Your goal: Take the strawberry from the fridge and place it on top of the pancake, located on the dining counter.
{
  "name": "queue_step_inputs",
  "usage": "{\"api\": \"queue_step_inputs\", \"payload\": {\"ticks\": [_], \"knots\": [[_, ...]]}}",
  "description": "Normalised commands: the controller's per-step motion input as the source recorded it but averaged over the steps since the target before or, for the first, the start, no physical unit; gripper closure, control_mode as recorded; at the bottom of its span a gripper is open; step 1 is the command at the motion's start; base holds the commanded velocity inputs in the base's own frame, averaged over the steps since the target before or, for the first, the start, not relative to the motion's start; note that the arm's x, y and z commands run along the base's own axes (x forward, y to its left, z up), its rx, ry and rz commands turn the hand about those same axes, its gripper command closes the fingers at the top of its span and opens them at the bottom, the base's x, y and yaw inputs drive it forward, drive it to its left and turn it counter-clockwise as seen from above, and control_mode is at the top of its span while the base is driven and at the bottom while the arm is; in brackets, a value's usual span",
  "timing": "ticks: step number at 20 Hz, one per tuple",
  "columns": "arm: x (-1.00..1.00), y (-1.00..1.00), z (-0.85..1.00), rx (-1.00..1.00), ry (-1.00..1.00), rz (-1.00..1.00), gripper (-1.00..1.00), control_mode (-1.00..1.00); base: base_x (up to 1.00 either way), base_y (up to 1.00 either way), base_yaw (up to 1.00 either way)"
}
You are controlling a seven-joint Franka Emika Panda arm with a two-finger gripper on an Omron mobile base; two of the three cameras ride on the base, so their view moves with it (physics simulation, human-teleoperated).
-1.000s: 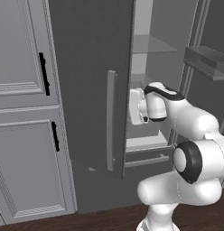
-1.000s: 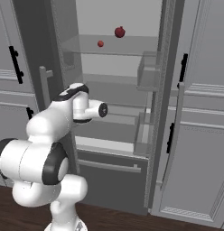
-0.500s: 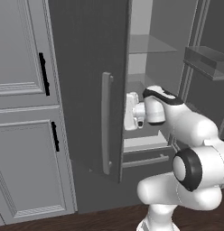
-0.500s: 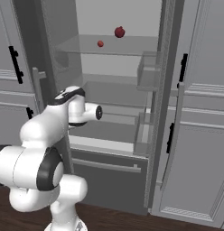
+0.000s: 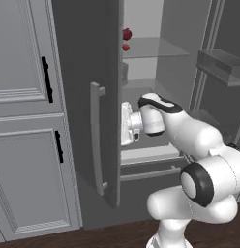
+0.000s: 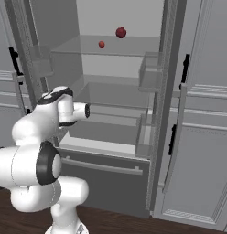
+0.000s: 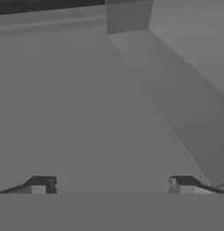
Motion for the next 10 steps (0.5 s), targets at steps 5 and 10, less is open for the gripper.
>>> {"api": "queue_step_inputs", "payload": {"ticks": [5,10], "knots": [[-0.18,0.92,0.0,0.0,0.05,0.15,-1.0,-1.0,0.0,0.0,0.0],[-0.03,0.91,0.0,0.0,0.05,0.12,-1.0,-1.0,0.0,0.0,0.0]]}}
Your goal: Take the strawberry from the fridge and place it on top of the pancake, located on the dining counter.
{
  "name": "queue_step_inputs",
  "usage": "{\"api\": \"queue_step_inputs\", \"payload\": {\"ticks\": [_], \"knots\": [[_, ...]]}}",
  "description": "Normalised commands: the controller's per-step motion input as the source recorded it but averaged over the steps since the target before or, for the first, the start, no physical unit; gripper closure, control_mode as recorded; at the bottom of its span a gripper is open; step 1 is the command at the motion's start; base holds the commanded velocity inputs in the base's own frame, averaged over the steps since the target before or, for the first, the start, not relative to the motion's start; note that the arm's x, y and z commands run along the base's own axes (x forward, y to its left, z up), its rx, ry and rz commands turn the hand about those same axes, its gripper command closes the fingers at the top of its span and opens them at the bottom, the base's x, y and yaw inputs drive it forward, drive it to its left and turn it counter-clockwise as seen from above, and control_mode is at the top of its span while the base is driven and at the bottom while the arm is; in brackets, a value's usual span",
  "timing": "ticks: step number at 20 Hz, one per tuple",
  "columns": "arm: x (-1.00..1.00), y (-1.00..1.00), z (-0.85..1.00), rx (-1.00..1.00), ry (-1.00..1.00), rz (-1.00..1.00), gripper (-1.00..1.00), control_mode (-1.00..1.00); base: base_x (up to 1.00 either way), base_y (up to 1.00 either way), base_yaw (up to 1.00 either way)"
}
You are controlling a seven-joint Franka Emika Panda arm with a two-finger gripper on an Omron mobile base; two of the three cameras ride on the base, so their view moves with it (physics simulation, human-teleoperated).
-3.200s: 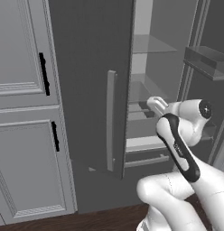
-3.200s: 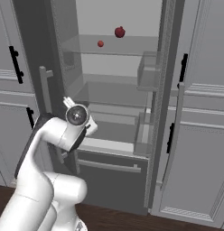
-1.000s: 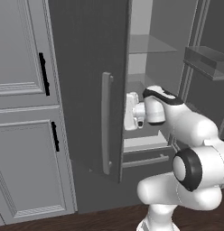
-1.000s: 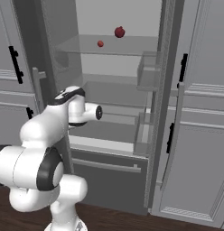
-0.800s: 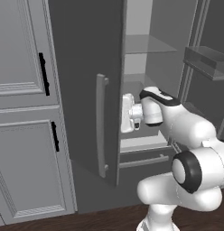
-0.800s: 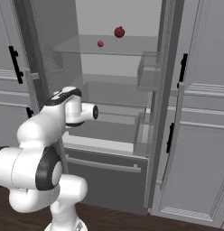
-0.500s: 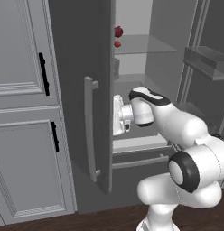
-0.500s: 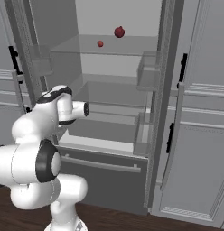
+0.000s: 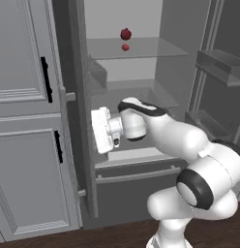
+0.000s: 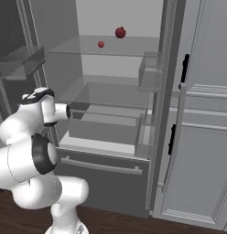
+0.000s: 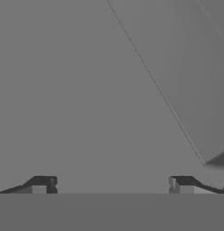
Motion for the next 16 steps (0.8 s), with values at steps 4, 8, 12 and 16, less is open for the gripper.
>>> {"api": "queue_step_inputs", "payload": {"ticks": [4,8,12,16], "knots": [[0.0,0.91,0.0,0.0,0.04,0.1,-1.0,-1.0,0.0,0.0,0.0],[0.0,0.86,0.0,0.0,0.05,0.05,-1.0,-1.0,0.0,0.0,0.0],[-0.1,0.41,0.0,-0.04,0.04,0.06,-1.0,-1.0,0.0,0.0,0.0],[-0.2,-0.07,0.16,-0.07,0.01,0.01,-1.0,-1.0,0.0,0.0,0.0]]}}
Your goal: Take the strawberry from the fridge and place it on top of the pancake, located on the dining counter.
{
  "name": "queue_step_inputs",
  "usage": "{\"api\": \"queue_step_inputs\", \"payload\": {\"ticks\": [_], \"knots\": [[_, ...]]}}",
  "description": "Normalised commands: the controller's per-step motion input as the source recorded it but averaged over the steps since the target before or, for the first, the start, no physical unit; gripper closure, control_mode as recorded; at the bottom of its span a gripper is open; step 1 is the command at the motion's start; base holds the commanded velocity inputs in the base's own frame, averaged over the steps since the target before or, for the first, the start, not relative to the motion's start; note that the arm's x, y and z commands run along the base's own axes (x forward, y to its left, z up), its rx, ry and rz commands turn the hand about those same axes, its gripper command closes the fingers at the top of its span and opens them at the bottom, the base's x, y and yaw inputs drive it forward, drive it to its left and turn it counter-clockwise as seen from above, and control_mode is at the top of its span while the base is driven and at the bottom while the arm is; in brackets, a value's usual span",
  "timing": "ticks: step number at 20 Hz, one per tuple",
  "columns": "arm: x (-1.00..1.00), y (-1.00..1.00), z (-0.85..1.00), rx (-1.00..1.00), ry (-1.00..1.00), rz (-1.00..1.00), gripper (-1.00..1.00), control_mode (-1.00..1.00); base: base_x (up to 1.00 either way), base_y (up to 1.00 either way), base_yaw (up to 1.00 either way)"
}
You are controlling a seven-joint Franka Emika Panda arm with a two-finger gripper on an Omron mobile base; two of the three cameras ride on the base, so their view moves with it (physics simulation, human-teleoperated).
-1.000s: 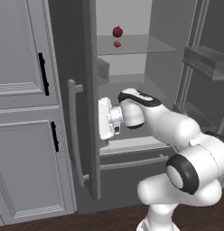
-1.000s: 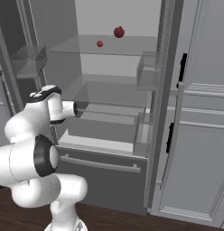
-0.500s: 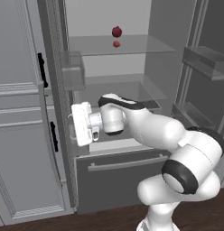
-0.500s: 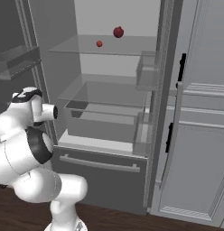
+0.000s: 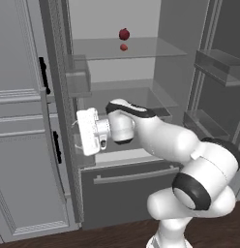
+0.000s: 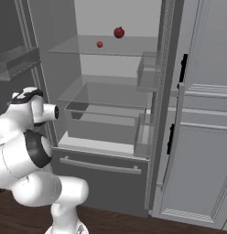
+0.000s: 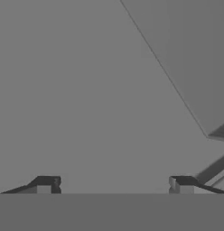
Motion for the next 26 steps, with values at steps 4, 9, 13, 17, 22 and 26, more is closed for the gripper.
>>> {"api": "queue_step_inputs", "payload": {"ticks": [4,9,13,17,22,26], "knots": [[-0.23,-0.34,0.47,-0.04,0.0,0.0,-1.0,-1.0,0.0,0.0,0.0],[-0.37,-0.58,0.26,-0.03,0.0,0.0,-1.0,-1.0,0.0,0.0,0.0],[-0.4,-0.8,0.05,-0.04,0.0,0.0,-1.0,-1.0,0.0,0.0,0.0],[-0.4,-0.91,0.04,-0.12,-0.04,0.0,-1.0,-1.0,0.0,0.0,0.0],[-0.42,-0.74,0.14,-0.26,-0.09,0.0,-1.0,-1.0,0.0,0.0,0.0],[-0.47,-0.63,0.26,-0.37,-0.09,0.0,-1.0,-1.0,0.0,0.0,0.0]]}}
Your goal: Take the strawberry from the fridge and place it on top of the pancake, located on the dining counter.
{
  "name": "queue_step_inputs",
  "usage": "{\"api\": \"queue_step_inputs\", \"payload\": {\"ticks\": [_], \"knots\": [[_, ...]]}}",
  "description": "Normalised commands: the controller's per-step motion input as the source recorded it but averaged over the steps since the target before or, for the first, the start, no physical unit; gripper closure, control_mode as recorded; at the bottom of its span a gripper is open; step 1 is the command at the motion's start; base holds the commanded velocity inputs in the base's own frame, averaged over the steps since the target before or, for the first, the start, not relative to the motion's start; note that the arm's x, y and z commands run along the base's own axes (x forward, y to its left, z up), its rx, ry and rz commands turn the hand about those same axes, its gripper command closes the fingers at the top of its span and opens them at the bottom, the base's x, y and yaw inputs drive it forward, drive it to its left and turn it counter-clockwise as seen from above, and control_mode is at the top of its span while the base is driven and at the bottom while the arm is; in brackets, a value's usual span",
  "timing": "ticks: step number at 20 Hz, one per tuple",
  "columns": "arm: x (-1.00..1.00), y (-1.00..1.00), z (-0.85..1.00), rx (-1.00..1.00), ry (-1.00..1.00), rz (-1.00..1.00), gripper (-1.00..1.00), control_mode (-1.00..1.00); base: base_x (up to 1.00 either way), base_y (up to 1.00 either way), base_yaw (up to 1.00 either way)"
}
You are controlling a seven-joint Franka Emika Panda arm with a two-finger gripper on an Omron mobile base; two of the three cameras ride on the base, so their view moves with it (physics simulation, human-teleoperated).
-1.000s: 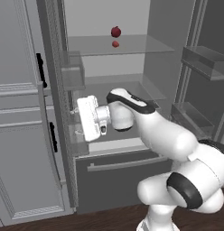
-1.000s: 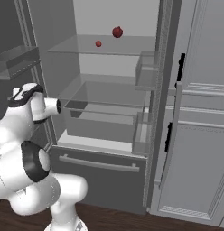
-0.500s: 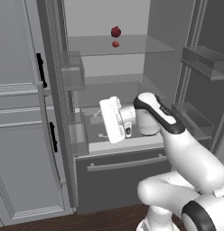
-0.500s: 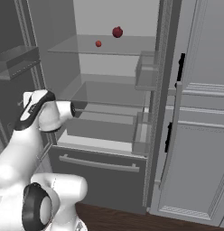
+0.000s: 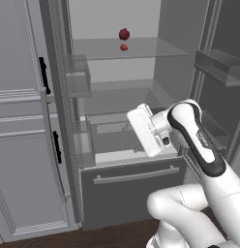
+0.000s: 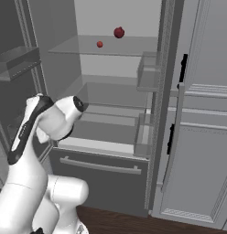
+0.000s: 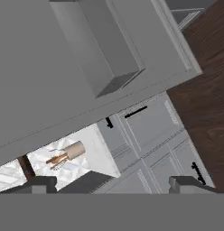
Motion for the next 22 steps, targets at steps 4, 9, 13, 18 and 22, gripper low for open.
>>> {"api": "queue_step_inputs", "payload": {"ticks": [4,9,13,18,22], "knots": [[-0.44,-0.58,0.22,-0.38,-0.14,0.0,-1.0,-1.0,0.0,0.0,0.0],[-0.45,-0.61,0.08,-0.34,-0.22,0.02,-1.0,-1.0,0.0,0.0,0.0],[-0.4,-0.61,0.01,-0.3,-0.28,0.09,-1.0,-1.0,0.0,0.0,0.0],[-0.26,-0.47,0.0,-0.29,-0.36,0.16,-1.0,-1.0,0.0,0.0,0.0],[-0.28,-0.31,0.02,-0.3,-0.44,0.14,-1.0,-1.0,0.0,0.0,0.0]]}}
